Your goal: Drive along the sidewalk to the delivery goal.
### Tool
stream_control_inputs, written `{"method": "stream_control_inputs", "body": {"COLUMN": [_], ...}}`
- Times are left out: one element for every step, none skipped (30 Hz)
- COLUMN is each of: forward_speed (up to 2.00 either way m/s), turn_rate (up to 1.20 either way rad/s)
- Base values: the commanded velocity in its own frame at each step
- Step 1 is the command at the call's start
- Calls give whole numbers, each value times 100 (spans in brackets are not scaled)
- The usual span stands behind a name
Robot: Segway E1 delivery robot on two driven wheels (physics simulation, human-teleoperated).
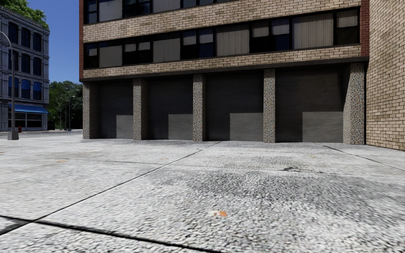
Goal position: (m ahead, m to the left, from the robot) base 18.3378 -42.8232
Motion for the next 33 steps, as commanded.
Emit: {"method": "stream_control_inputs", "body": {"forward_speed": [0, 0, 0, 0, 0, 0, 0, 0, 0, 0, 0, 0, 0, 0, 0, 0, 0, 0, 0, 0, 0, 0, 0, 0, 0, 0, 0, 0, 0, 0, 40, 40, 191], "turn_rate": [0, 0, 0, 0, 0, 0, 0, 0, 0, 0, 0, 0, 0, 0, 0, 0, 0, 0, 0, 0, 0, 0, 0, 0, 0, 0, 0, 0, 0, 0, 0, 0, 0]}}
